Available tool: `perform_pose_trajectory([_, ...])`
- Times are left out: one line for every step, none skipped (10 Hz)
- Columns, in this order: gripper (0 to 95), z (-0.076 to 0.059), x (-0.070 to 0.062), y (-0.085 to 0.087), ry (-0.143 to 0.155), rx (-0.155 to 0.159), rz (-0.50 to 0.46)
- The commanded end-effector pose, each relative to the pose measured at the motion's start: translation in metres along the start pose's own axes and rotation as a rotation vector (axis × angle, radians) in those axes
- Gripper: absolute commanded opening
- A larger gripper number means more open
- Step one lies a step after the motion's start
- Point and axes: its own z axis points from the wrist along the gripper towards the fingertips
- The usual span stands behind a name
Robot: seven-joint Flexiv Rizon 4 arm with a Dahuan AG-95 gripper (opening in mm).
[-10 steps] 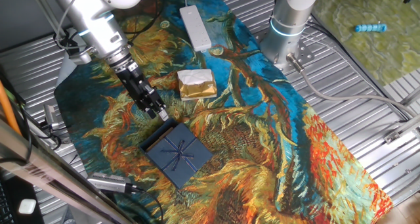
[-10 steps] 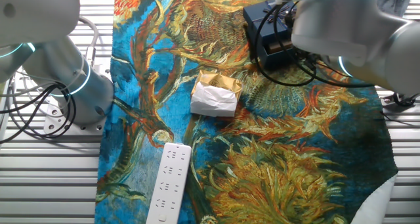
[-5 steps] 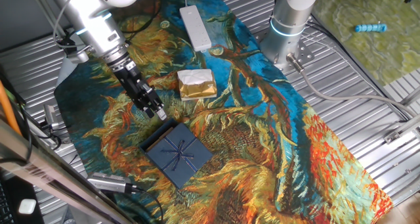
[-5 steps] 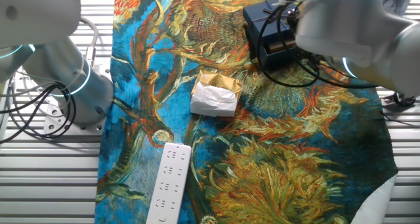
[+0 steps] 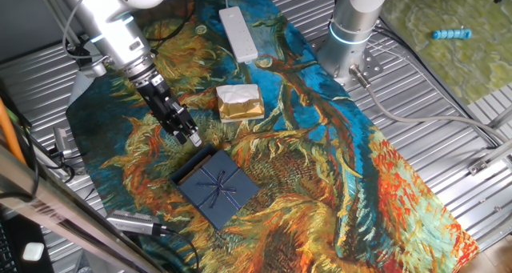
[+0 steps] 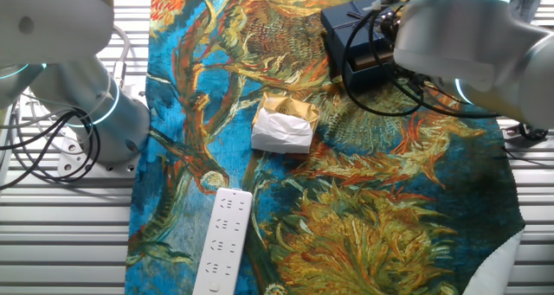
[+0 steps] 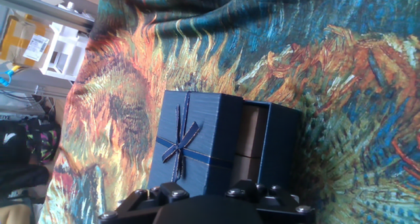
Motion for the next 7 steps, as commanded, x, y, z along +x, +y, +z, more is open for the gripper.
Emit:
perform_pose_trajectory([57.0,0.0003,-0.0008,-0.0007,0.002,-0.002,0.002])
perform_pose_trajectory([57.0,0.0006,-0.001,-0.0016,0.004,-0.002,0.002])
perform_pose_trajectory([57.0,0.0006,-0.001,-0.0016,0.004,-0.002,0.0])
perform_pose_trajectory([57.0,0.0007,-0.001,-0.0017,0.005,-0.002,-0.001])
perform_pose_trajectory([57.0,0.0007,-0.001,-0.0017,0.006,-0.002,-0.002])
perform_pose_trajectory([57.0,0.0007,-0.001,-0.0017,0.007,-0.002,-0.003])
perform_pose_trajectory([57.0,0.0007,-0.001,-0.0017,0.007,-0.002,-0.003])
